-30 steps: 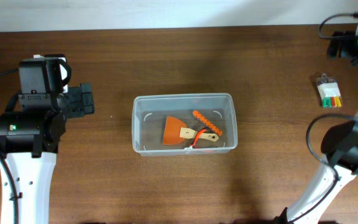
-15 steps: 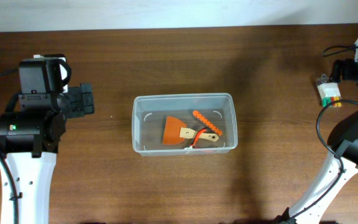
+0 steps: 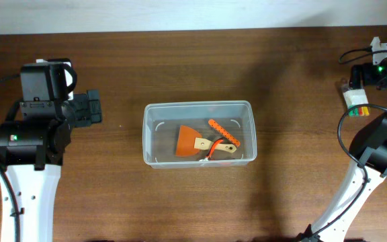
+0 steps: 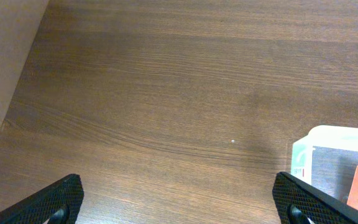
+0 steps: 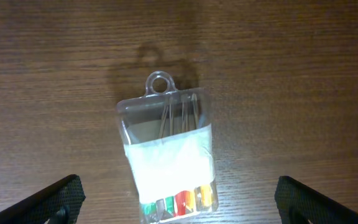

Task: Pack container
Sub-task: 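Move the right gripper over the clear screwdriver-bit case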

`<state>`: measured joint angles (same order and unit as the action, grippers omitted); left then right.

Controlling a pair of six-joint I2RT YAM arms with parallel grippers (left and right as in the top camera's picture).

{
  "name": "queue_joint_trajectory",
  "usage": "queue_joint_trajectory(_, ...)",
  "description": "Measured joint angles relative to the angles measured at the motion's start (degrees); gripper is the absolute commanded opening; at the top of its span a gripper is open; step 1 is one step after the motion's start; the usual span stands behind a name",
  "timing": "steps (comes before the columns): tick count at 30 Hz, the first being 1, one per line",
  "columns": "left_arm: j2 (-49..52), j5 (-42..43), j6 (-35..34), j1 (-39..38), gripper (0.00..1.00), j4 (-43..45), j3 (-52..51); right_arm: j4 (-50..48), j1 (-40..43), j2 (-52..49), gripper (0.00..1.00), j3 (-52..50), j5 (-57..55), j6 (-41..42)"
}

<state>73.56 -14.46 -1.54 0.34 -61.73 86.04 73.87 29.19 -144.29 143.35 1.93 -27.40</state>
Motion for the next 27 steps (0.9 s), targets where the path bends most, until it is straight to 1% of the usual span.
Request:
queue_joint_trajectory(10, 0.00, 0.00, 0.00, 0.00, 0.99, 0.00, 0.00, 0.76, -0.04, -4.33, 0.99, -0.02, -0.59, -0.09)
queue_joint_trajectory(16, 0.00, 0.00, 0.00, 0.00, 0.99, 0.00, 0.02, 0.83, -0.04, -4.68, 0.99, -0.42, -0.59, 0.00)
queue_joint_trajectory(27, 0.00, 0.00, 0.02, -0.02, 0.99, 0.00, 0.00, -0.48, -0.04, -4.83, 0.99, -4.66, -1.51, 0.33)
